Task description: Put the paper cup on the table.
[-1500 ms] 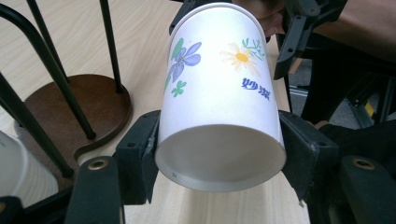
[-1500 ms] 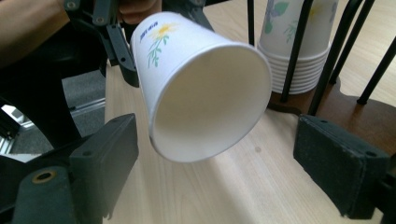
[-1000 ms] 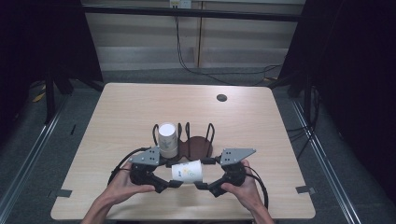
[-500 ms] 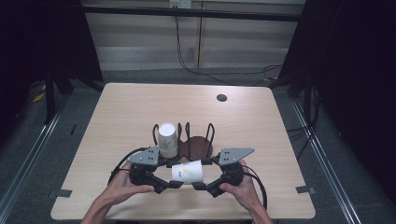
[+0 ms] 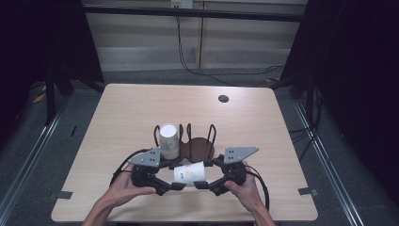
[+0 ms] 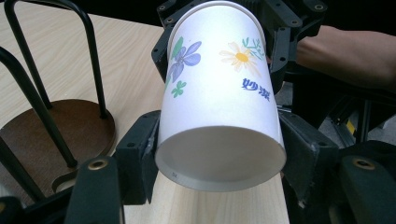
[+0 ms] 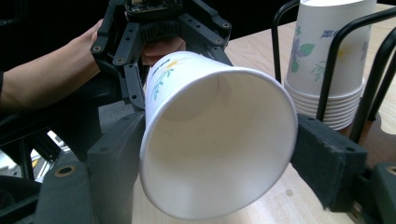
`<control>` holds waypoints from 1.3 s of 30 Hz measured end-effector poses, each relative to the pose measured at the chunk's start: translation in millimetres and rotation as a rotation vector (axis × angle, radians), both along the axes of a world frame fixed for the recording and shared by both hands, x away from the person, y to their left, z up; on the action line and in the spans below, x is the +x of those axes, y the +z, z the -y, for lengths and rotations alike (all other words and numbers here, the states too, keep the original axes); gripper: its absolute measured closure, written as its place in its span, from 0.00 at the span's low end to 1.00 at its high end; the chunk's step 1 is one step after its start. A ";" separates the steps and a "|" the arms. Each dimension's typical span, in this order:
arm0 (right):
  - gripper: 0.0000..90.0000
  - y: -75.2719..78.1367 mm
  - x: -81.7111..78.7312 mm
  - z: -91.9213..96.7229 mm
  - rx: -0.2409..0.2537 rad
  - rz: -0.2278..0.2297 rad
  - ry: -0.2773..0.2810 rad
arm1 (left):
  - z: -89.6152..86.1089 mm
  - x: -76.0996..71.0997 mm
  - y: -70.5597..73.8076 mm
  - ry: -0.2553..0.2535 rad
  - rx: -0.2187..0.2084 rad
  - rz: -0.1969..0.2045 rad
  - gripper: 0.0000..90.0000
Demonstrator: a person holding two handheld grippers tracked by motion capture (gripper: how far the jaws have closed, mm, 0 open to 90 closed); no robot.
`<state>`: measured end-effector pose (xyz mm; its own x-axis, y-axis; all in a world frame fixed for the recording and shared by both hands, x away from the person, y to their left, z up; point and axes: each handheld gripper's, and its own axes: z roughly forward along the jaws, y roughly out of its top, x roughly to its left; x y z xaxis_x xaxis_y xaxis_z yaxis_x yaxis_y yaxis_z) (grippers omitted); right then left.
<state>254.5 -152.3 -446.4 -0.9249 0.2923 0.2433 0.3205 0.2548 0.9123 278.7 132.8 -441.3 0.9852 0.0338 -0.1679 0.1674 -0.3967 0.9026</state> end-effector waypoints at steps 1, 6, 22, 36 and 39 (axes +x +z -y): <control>0.25 0.3 -0.3 0.3 -0.002 0.003 -0.001 | 0.2 0.2 -0.6 -0.002 -0.001 -0.001 0.40; 0.28 1.7 -2.1 1.2 -0.007 0.016 -0.004 | 1.5 1.0 -3.1 -0.006 0.012 -0.002 0.39; 0.32 5.1 -2.0 5.3 -0.010 0.022 -0.028 | -0.9 1.9 -2.1 0.083 0.015 0.014 0.18; 0.32 6.1 1.1 14.8 -0.022 0.018 -0.086 | -8.3 3.0 -8.8 0.147 0.043 0.008 0.18; 0.32 6.4 -0.1 17.7 -0.028 0.014 -0.101 | -10.5 2.4 -8.3 0.161 0.050 0.015 0.18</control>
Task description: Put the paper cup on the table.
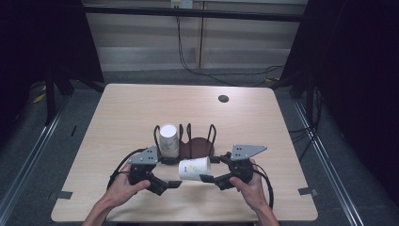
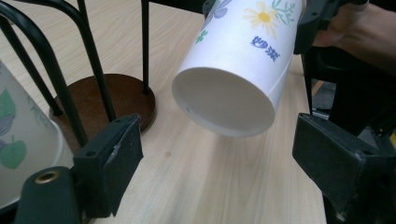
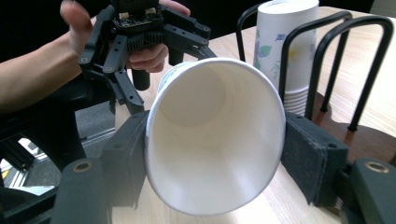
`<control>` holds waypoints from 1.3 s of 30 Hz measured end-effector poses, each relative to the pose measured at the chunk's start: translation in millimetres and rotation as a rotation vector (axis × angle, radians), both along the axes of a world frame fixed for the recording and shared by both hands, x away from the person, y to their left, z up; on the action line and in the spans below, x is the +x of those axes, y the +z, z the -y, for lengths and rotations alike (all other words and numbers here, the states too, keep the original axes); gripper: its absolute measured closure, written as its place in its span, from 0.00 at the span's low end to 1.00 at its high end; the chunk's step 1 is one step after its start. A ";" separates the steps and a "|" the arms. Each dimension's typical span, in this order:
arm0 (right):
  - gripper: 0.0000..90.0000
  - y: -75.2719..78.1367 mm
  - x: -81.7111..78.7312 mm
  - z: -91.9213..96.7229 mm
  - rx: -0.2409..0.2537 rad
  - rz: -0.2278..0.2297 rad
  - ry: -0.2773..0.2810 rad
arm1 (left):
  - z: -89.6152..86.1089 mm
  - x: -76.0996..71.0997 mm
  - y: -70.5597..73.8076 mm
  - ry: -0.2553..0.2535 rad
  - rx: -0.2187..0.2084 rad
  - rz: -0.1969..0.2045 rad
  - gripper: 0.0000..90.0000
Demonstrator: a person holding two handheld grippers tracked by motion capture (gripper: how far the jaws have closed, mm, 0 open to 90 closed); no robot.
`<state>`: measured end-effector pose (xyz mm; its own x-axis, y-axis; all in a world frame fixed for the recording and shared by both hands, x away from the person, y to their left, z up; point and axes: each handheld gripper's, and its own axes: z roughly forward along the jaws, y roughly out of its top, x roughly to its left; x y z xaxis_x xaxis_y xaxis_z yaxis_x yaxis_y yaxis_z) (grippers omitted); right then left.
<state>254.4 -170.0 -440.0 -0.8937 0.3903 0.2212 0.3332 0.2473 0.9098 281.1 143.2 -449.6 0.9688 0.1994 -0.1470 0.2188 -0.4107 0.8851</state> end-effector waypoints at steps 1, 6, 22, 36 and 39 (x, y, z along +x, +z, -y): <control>0.32 0.0 -0.7 1.2 -0.001 0.003 -0.007 | -1.1 -0.3 0.9 0.006 -0.005 0.003 0.18; 0.32 0.6 -3.7 9.5 -0.012 -0.002 -0.038 | -7.3 -1.4 3.1 0.021 -0.015 0.011 0.18; 0.33 4.2 -1.5 34.0 -0.090 -0.032 -0.138 | -12.3 3.5 -1.7 0.065 0.012 -0.022 0.18; 0.33 20.0 2.3 54.6 -0.180 -0.041 -0.192 | -22.1 2.3 -2.9 0.089 0.039 -0.013 0.18; 0.33 22.2 4.3 59.9 -0.198 -0.047 -0.207 | -23.3 2.5 -2.9 0.089 0.036 -0.012 0.18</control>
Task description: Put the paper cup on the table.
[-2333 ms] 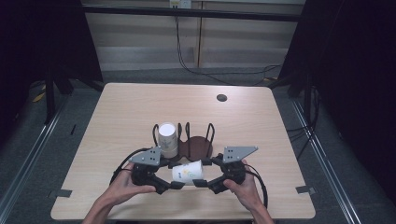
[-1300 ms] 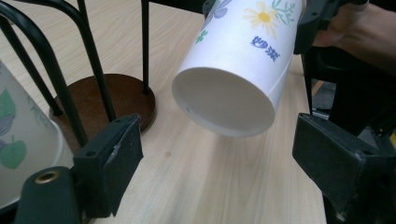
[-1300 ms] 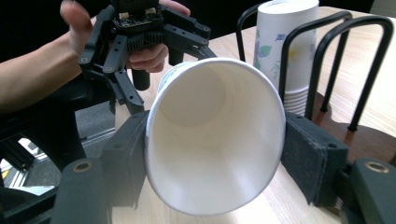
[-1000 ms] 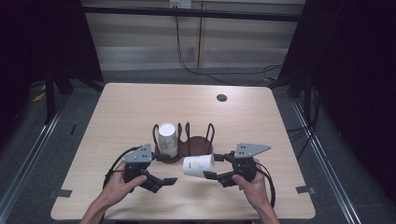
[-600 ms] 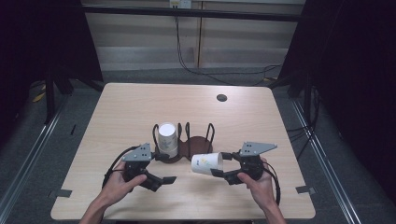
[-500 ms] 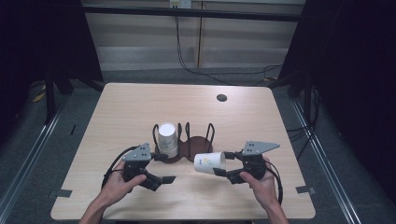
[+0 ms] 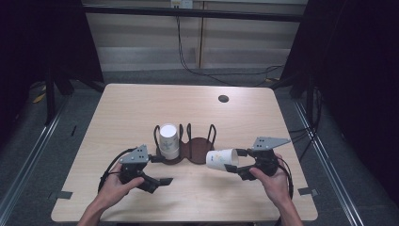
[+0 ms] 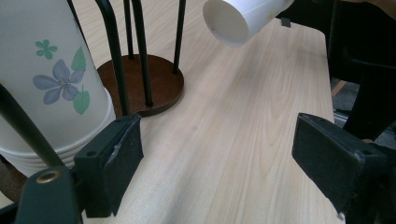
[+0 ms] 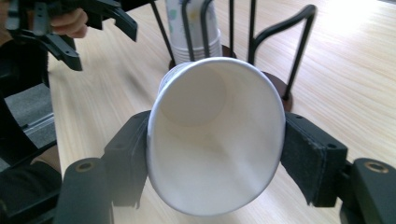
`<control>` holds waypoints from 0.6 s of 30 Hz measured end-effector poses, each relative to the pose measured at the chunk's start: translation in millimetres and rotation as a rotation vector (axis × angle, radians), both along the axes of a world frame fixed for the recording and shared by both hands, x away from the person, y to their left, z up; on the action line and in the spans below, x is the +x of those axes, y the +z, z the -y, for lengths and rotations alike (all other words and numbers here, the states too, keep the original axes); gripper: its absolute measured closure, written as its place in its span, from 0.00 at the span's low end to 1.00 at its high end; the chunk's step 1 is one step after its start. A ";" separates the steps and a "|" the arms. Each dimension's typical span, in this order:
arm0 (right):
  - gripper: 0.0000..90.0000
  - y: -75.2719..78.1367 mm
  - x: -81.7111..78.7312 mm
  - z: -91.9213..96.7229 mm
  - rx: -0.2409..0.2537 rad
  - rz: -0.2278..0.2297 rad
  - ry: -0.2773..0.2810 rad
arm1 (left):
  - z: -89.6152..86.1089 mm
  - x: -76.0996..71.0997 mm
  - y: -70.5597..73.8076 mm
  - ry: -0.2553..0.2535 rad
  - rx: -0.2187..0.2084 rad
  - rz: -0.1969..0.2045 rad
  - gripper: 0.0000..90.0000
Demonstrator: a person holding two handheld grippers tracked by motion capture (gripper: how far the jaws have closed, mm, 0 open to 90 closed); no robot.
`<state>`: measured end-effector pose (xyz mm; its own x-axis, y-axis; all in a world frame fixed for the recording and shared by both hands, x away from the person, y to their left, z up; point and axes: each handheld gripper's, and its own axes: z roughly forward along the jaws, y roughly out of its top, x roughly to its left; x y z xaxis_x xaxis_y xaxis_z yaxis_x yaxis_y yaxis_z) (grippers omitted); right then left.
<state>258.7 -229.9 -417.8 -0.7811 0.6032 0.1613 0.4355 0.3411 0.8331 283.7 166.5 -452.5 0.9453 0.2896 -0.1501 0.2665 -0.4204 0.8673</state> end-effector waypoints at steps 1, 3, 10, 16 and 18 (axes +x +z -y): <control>0.33 0.8 1.0 1.8 -0.009 -0.002 -0.008 | -0.2 0.0 -0.2 0.002 0.001 -0.001 0.18; 0.33 2.2 3.2 5.2 -0.019 -0.009 -0.020 | -0.5 0.1 -0.9 0.003 0.010 0.000 0.18; 0.33 6.8 11.7 11.7 -0.067 -0.031 -0.043 | -0.5 -0.9 -2.8 0.000 0.023 0.001 0.18; 0.33 7.2 21.5 11.2 -0.110 -0.052 -0.058 | -1.3 0.9 -6.7 -0.002 0.037 0.001 0.18; 0.33 9.1 25.3 10.7 -0.140 -0.061 -0.070 | -1.5 0.9 -7.2 -0.004 0.036 -0.004 0.18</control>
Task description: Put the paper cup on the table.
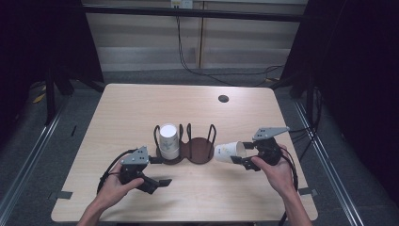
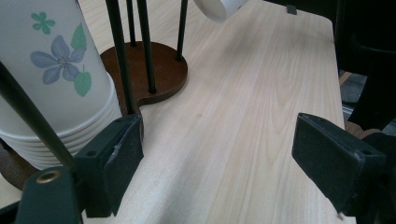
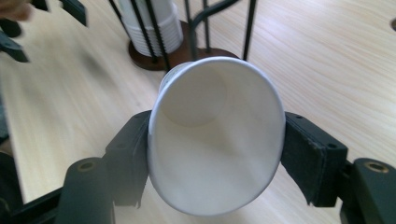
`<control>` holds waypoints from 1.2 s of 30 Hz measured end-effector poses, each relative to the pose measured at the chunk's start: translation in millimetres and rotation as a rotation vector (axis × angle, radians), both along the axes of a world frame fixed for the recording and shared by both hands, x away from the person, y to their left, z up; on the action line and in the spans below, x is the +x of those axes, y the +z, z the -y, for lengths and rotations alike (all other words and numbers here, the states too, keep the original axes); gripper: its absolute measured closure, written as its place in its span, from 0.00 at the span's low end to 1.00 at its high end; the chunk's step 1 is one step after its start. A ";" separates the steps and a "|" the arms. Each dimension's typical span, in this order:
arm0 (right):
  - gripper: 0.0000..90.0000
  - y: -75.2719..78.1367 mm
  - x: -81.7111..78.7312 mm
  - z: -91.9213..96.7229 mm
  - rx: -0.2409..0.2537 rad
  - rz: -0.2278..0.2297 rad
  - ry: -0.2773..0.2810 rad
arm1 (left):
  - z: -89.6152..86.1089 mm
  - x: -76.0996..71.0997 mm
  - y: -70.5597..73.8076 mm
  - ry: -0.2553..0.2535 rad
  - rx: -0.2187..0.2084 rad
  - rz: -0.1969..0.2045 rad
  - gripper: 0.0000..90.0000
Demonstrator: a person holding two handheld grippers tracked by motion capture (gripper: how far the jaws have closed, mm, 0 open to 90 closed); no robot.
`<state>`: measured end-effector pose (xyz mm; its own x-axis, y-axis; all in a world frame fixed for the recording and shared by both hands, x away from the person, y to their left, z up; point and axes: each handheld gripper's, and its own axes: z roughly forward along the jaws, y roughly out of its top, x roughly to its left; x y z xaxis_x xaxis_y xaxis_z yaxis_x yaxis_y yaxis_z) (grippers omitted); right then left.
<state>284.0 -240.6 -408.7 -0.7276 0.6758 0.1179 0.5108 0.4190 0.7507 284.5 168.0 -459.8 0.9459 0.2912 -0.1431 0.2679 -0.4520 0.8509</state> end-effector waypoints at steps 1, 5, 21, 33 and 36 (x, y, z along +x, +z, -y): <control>0.33 1.6 2.1 0.5 -0.005 -0.009 0.002 | 0.1 -0.2 -0.1 0.001 0.003 0.002 0.18; 0.33 10.2 9.9 1.1 -0.077 -0.020 -0.010 | -0.8 -0.3 1.2 0.008 0.004 0.006 0.18; 0.33 20.2 42.6 -10.5 -0.273 -0.155 -0.028 | -6.9 -1.4 3.6 0.009 0.009 0.020 0.18; 0.32 19.1 66.3 -8.5 -0.427 -0.240 -0.064 | -7.7 -1.4 1.8 0.008 0.011 0.017 0.18; 0.32 16.7 71.7 -8.7 -0.478 -0.263 -0.067 | -8.7 -0.9 2.1 0.014 -0.005 0.014 0.18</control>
<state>355.7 -232.0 -392.0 -0.6685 0.7425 -0.0421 0.6927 0.6422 0.3281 283.6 176.7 -457.7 0.9436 0.3037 -0.1317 0.2625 -0.4442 0.8566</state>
